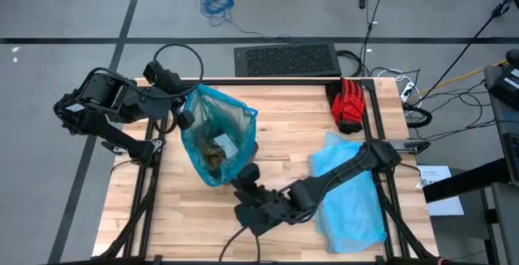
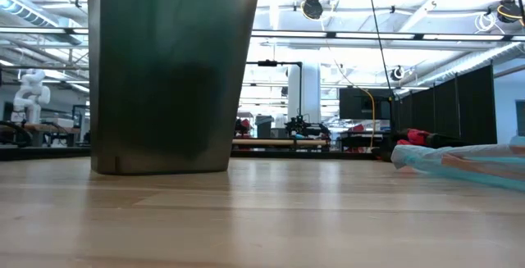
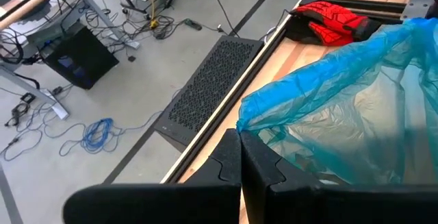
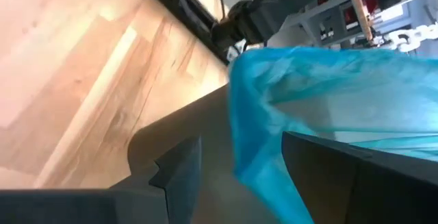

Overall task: Place trash/remove bag and relplace
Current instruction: Close the blue trash bag in the trash bin

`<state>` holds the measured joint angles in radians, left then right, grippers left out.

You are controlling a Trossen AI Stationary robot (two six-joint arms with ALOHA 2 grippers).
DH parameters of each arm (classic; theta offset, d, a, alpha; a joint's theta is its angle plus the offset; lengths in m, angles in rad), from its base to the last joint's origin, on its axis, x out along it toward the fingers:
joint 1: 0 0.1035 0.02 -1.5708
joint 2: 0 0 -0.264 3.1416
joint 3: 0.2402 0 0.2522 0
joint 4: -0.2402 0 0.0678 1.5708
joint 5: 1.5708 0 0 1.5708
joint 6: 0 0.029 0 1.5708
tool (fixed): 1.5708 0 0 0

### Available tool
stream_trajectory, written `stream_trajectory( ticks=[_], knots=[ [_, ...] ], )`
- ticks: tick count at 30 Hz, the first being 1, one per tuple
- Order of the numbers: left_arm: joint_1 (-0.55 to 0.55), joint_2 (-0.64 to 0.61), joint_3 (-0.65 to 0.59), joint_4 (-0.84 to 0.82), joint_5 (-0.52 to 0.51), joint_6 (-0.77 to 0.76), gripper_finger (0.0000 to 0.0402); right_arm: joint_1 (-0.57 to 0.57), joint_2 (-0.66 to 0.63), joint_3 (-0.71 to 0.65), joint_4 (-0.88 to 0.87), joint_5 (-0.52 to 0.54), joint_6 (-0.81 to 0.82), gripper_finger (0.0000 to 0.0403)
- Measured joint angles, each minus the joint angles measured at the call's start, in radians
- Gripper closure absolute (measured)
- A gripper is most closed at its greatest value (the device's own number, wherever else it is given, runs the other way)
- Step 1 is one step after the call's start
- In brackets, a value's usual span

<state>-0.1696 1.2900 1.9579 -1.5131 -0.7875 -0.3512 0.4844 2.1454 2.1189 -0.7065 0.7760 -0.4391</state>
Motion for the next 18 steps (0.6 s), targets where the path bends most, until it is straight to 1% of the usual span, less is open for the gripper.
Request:
stream_trajectory(
  ticks=[8,11,12,14,18],
  knots=[
    [0.0,0.0,0.0,0.0,0.001,-0.003,0.0402,-0.04,0.05,0.0,0.012,0.012,-0.03,0.0207],
    [0.0,0.0,0.0,0.0,0.001,-0.007,0.0402,-0.06,0.05,0.001,0.028,0.009,-0.031,0.0222],
    [0.0,0.0,0.0,0.0,0.001,-0.007,0.0402,-0.068,0.05,0.0,0.031,0.009,-0.039,0.0234],
    [0.0,0.0,0.0,0.0,0.001,-0.007,0.0402,-0.082,0.051,0.0,0.042,0.009,-0.07,0.0271],
    [-0.002,0.0,0.0,0.0,0.009,-0.008,0.0402,-0.095,0.045,0.0,0.086,0.01,-0.125,0.0377]
  ],
)
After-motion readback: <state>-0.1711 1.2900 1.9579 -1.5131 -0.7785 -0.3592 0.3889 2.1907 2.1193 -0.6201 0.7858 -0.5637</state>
